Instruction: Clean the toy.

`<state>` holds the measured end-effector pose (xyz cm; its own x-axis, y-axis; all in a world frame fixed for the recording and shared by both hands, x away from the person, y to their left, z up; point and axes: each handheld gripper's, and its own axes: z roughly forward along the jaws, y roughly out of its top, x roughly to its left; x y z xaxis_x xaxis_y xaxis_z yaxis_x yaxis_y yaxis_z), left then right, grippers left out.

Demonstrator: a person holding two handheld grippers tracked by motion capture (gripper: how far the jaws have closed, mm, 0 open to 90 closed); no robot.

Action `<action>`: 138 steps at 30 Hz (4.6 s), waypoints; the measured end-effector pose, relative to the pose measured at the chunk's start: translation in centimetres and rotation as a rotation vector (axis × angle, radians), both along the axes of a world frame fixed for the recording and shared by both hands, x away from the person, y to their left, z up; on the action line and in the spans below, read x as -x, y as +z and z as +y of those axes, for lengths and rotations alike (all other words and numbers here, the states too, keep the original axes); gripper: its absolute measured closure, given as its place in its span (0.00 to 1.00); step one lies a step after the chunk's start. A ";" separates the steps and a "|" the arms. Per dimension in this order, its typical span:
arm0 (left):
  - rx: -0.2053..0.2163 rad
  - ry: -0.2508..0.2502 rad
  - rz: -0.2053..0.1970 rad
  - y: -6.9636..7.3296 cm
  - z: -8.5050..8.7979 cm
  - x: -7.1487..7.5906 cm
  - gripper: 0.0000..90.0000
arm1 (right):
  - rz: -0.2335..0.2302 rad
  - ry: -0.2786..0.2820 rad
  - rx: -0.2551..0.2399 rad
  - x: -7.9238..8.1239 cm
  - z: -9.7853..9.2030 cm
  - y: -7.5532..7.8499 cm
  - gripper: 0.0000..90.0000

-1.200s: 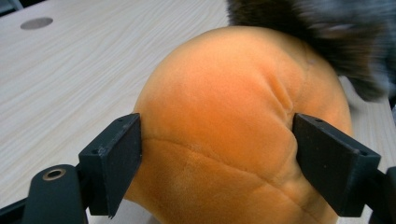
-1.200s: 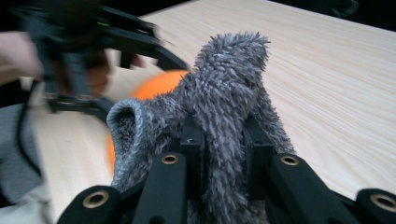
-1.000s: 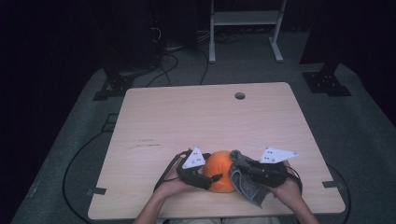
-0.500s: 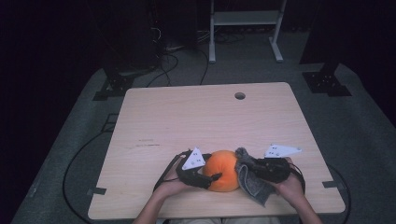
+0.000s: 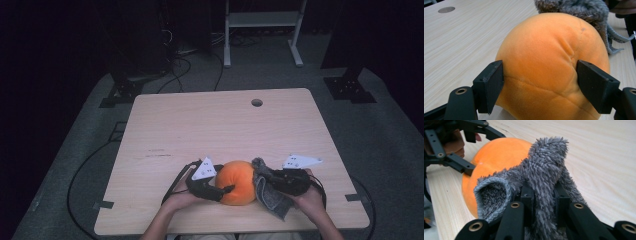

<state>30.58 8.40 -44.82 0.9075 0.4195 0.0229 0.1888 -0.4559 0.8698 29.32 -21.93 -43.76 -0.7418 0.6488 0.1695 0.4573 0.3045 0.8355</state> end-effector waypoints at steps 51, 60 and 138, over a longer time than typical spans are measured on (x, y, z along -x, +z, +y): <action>0.028 -0.039 0.170 0.2 -1.7 -0.2 0.07 | -0.064 0.120 0.027 1.5 0.1 1.8 0.81; 0.062 -0.035 -0.051 1.3 -2.4 1.3 0.35 | -0.098 0.085 0.055 1.9 -0.2 3.2 0.82; 0.013 -0.088 0.010 0.6 0.0 1.0 0.29 | 0.031 -0.011 0.038 -0.3 -1.7 -0.4 0.83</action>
<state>29.62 8.39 -44.23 0.9410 0.3383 0.0090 0.1570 -0.4598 0.8741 29.58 -23.61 -44.16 -0.7295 0.6633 0.1670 0.4861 0.3309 0.8089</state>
